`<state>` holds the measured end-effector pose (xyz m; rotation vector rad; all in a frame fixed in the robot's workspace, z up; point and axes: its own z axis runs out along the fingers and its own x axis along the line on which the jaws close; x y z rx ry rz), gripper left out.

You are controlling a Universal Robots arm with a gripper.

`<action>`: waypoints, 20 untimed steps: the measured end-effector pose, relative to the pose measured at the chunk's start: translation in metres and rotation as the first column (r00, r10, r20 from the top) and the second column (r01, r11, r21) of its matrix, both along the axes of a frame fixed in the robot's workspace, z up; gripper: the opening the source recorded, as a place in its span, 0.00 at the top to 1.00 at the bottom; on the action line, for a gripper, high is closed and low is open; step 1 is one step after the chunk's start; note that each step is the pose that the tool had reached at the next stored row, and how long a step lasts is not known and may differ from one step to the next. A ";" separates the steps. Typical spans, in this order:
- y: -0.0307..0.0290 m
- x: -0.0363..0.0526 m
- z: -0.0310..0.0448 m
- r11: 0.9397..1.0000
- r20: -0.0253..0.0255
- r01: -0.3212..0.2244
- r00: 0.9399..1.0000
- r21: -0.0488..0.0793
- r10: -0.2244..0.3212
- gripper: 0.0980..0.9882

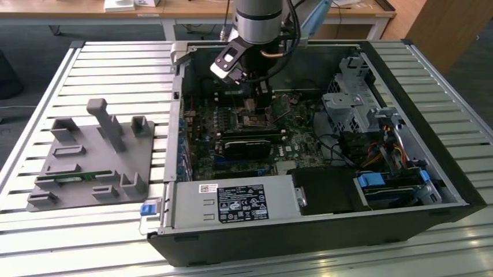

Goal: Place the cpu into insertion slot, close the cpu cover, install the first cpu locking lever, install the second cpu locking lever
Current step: 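Place the cpu into insertion slot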

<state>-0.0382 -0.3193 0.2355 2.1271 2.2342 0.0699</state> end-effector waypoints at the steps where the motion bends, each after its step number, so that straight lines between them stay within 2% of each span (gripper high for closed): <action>1: 0.0000 0.0000 -0.0019 1.000 0.000 0.001 1.000 0.000 -0.001 0.51; 12: 0.0003 -0.0003 -0.0208 1.000 0.000 0.004 1.000 0.000 -0.004 0.51; 20: 0.0004 -0.0019 -0.0291 1.000 0.000 0.018 1.000 0.000 -0.018 0.51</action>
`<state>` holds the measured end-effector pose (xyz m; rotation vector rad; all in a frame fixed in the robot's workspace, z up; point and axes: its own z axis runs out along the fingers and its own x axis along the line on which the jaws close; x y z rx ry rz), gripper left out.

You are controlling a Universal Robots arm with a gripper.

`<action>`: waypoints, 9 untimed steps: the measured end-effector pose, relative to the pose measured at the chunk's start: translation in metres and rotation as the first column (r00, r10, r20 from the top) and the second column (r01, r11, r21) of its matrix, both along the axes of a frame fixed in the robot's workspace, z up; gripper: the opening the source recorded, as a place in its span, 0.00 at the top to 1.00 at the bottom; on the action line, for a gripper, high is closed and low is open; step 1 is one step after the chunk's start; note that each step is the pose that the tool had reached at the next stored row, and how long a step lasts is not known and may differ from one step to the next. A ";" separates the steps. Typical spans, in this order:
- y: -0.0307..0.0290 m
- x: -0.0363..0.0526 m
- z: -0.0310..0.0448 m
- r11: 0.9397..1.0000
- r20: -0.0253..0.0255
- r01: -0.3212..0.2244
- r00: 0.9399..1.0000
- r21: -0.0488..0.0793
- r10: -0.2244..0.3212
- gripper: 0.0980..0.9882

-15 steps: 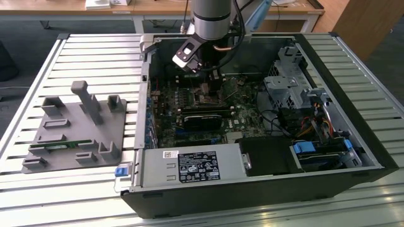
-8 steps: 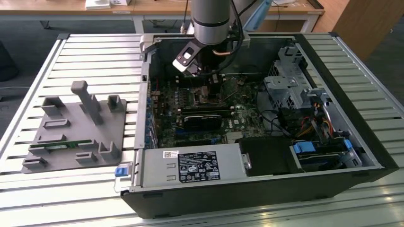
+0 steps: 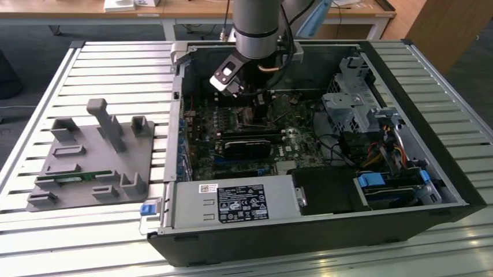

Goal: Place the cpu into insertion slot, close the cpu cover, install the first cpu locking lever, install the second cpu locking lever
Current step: 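Place the cpu into insertion slot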

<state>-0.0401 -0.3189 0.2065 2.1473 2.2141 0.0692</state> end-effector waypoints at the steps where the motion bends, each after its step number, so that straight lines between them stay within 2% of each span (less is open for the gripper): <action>1: 0.0000 -0.0001 -0.0007 1.000 0.000 0.000 1.000 0.000 0.000 0.51; 9: 0.0005 -0.0014 -0.0060 1.000 0.000 0.010 1.000 0.000 -0.010 0.51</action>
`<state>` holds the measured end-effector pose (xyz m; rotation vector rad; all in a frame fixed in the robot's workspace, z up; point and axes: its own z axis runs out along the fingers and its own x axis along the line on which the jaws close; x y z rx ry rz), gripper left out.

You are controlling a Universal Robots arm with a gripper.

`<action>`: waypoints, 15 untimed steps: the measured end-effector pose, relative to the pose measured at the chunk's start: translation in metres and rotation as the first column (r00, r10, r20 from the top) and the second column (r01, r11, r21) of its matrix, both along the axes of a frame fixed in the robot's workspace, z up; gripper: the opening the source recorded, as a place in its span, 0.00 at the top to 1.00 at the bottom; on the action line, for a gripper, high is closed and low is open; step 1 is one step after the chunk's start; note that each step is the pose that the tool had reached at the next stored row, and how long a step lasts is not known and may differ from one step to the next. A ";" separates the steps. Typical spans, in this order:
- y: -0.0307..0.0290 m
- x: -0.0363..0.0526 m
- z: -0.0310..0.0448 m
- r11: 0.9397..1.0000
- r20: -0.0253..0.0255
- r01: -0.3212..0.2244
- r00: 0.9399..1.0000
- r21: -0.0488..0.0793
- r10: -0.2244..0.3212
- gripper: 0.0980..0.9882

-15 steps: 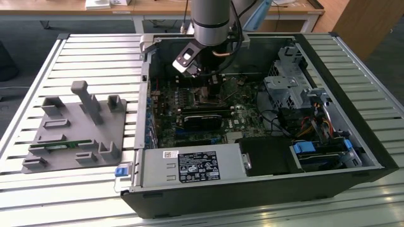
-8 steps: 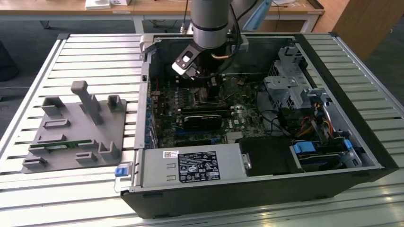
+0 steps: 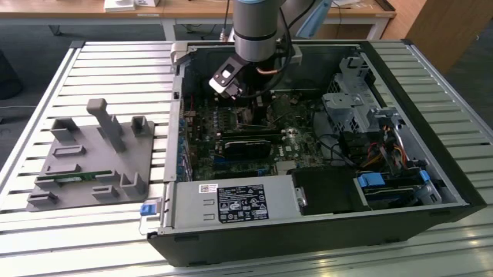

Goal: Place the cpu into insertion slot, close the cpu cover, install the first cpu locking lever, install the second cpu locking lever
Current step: 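Place the cpu into insertion slot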

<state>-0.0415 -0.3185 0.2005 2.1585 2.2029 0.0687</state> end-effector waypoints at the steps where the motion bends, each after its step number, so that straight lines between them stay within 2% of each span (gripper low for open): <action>1: 0.0002 0.0000 -0.0008 1.000 0.000 0.000 1.000 0.000 0.000 0.51; 15: 0.0030 0.0002 -0.0076 1.000 0.000 0.006 1.000 0.000 -0.006 0.51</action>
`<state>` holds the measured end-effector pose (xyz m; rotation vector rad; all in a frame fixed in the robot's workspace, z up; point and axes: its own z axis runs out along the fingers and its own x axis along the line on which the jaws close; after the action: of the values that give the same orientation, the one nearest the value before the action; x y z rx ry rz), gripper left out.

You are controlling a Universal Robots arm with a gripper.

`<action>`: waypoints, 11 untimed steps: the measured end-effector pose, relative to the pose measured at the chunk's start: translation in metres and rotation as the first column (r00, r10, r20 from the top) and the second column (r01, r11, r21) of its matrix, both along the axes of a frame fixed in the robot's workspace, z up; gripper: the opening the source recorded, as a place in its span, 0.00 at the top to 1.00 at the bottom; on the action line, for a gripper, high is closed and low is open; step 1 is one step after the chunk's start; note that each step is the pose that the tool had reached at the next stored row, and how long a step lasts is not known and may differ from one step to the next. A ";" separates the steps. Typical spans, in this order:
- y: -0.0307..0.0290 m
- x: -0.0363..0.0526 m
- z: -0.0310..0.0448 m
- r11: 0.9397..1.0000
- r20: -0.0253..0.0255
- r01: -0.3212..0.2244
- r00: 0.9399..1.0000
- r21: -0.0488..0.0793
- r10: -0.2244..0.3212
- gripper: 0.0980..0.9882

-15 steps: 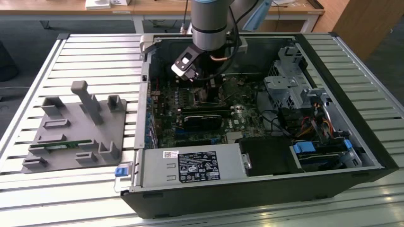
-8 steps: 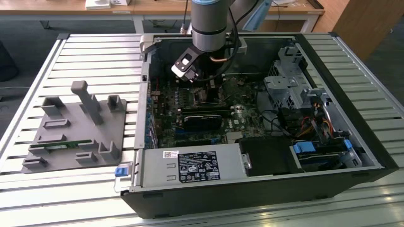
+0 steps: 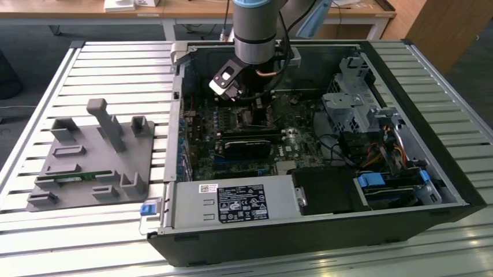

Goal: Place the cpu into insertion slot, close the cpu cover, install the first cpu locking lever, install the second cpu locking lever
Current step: 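Place the cpu into insertion slot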

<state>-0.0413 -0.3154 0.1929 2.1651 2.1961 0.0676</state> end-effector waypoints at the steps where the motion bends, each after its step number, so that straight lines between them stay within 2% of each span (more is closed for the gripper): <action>1: 0.0000 0.0000 0.0000 1.000 0.000 0.000 1.000 0.000 0.000 0.51; 7: 0.0004 0.0002 -0.0005 1.000 0.001 0.000 1.000 0.002 0.000 0.51; 8: 0.0003 0.0002 -0.0005 1.000 0.001 0.000 1.000 0.001 0.000 0.49; 9: 0.0002 0.0001 -0.0004 1.000 0.001 0.000 1.000 0.001 0.000 0.42; 11: 0.0001 0.0001 -0.0002 1.000 0.000 0.000 1.000 0.000 0.000 0.42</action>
<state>-0.0413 -0.3154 0.1927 2.1650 2.1958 0.0678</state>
